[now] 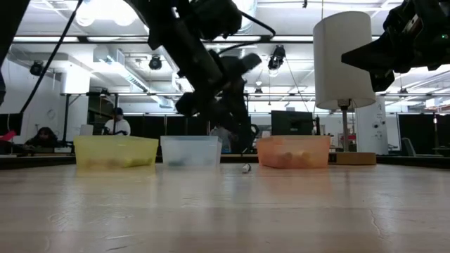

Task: Pick & Place Markers
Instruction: Put the small blue highlighter pen into the transparent bin

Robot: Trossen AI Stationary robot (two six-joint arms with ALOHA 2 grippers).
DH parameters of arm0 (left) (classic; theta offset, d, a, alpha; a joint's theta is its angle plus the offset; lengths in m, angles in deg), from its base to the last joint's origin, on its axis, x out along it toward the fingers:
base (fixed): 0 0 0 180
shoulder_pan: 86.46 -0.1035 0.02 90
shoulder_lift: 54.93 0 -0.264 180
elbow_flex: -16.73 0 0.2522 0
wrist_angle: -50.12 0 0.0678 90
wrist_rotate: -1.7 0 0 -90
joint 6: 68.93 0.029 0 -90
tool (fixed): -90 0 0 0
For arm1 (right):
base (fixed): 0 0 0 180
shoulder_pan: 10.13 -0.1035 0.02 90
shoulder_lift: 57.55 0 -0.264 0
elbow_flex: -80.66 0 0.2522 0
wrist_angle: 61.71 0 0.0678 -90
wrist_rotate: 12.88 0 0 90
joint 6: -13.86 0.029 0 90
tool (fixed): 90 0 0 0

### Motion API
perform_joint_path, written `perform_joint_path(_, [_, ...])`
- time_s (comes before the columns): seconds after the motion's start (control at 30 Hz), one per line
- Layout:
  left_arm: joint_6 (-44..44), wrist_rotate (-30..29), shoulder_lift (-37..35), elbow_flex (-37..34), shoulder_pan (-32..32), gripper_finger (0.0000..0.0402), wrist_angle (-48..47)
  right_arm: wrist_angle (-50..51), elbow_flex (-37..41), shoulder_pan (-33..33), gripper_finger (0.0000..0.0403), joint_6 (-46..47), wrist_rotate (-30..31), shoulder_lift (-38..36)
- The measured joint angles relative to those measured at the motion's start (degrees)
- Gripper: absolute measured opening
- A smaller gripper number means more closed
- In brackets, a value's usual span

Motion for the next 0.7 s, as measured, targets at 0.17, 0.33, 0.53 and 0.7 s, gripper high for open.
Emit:
perform_joint_path(0.17, [-3.0,-3.6,3.2,0.3,1.1,0.0128,0.0,0.0,0.0,0.0,0.0009,0.0,0.0,0.0])
perform_joint_path(0.33, [-2.8,-4.4,6.0,2.2,1.3,0.0128,-0.2,0.0,0.0,0.0,0.0009,0.0,0.0,0.0])
perform_joint_path(0.53, [-0.9,-5.4,10.5,5.7,1.3,0.0128,-0.8,0.0,0.0,0.0,0.0009,0.0,0.0,0.0])
perform_joint_path(0.7, [-0.3,-7.9,12.5,8.6,1.4,0.0128,-7.2,0.0,0.0,0.0,0.0009,0.0,0.0,0.0])
